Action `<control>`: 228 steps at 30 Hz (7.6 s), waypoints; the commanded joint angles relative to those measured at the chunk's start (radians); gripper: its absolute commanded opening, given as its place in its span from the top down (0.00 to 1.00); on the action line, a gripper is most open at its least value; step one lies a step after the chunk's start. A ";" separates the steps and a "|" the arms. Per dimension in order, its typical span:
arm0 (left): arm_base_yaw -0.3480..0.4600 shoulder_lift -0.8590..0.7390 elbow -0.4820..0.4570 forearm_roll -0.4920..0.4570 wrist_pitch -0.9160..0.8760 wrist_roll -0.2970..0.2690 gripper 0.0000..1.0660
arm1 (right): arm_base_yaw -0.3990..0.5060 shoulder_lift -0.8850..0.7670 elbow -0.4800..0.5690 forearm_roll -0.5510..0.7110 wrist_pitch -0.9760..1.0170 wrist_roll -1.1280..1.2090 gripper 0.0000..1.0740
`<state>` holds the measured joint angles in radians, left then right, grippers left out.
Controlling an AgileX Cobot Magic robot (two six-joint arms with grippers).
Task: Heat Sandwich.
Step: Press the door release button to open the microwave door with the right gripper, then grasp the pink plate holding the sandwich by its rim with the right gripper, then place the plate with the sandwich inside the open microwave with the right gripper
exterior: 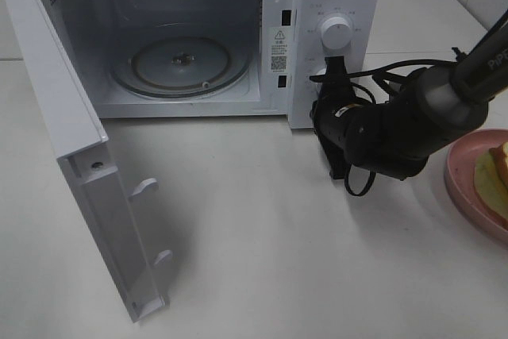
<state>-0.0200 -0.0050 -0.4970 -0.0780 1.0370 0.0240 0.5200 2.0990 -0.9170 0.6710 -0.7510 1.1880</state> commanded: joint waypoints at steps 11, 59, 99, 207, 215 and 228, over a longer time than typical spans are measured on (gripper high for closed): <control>-0.008 -0.026 0.004 -0.003 -0.010 0.001 0.05 | 0.017 -0.188 0.141 -0.064 0.162 -0.205 0.97; -0.008 -0.026 0.004 -0.003 -0.010 0.001 0.05 | -0.311 -0.679 0.102 -0.458 1.439 -1.419 0.46; -0.008 -0.026 0.004 -0.003 -0.010 0.001 0.05 | -0.393 -0.414 -0.028 -0.771 1.461 -1.175 0.13; -0.008 -0.026 0.004 -0.003 -0.010 0.001 0.05 | -0.201 -0.327 -0.026 -1.125 1.646 -0.918 0.99; -0.008 -0.026 0.004 -0.003 -0.010 0.001 0.05 | -0.104 -0.334 -0.012 -1.125 1.667 -0.918 0.98; -0.008 -0.026 0.004 -0.003 -0.010 0.001 0.05 | 0.069 -0.460 0.068 -1.122 1.684 -0.914 0.97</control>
<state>-0.0200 -0.0050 -0.4970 -0.0780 1.0370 0.0240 0.5820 1.6500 -0.8540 -0.4310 0.9000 0.2660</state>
